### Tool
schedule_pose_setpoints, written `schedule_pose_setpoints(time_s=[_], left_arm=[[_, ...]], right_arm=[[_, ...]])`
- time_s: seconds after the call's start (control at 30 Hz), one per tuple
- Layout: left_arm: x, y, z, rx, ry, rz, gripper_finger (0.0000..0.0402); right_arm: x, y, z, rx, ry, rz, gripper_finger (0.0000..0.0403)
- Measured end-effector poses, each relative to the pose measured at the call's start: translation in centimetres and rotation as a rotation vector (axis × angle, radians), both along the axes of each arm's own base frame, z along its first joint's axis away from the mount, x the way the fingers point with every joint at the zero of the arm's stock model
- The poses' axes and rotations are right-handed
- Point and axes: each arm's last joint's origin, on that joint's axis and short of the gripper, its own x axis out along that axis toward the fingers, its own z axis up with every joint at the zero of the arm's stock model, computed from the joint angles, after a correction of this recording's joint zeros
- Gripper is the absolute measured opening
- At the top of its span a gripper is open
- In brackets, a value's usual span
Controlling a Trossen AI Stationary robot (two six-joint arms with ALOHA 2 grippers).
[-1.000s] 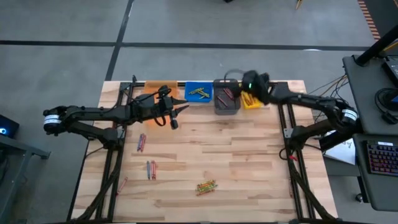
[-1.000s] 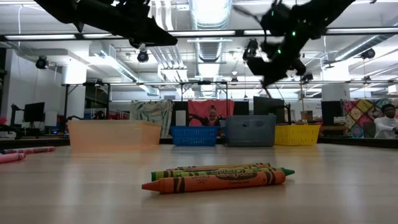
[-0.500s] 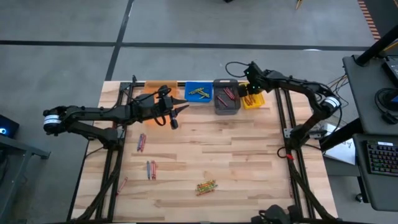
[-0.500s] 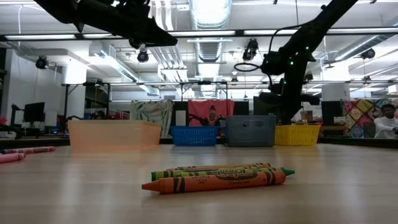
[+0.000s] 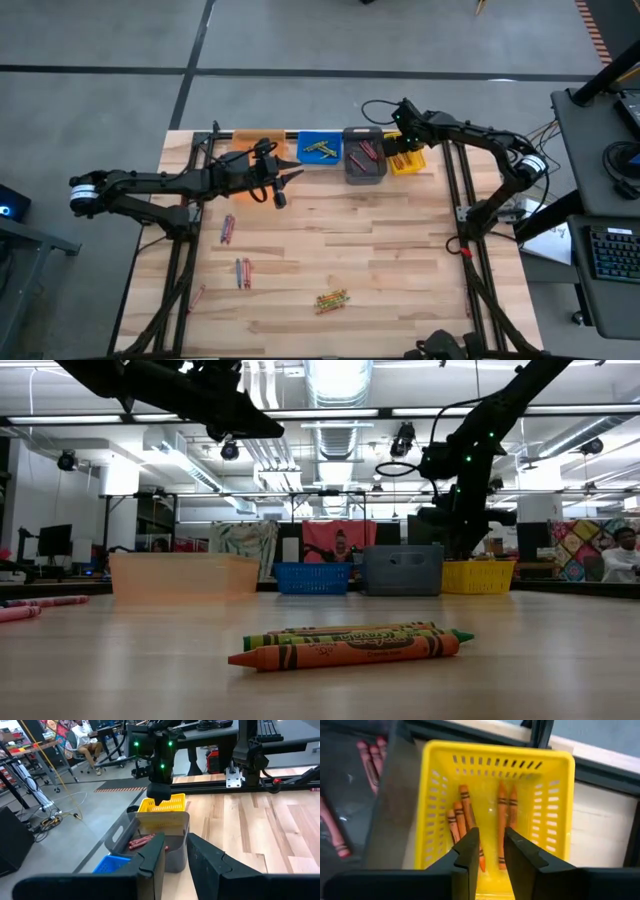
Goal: Sort crayons
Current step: Put the red crayon into the black bin
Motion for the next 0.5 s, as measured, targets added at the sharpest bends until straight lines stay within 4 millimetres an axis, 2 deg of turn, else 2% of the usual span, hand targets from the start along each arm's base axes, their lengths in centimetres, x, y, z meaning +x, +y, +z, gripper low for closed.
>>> schedule_pose_setpoints(time_s=[0.1,0.23,0.37,0.5], left_arm=[[0.0,0.0,0.0,-0.012,-0.005,0.002,0.0064],[0.0,0.0,0.0,-0.036,-0.014,0.006,0.0064],[0.0,-0.1,0.0,-0.1,-0.037,0.01,0.0064],[0.0,-0.2,-0.2,-0.142,-0.03,-0.024,0.0064]], right_arm=[[0.2,-0.2,0.8,-0.016,-0.015,0.002,0.0087],[1.3,0.5,3.2,-0.061,-0.054,0.042,0.0088],[2.5,2.6,6.7,-0.141,-0.135,0.117,0.0081],[3.7,5.9,9.9,-0.208,-0.232,0.215,0.0073]])
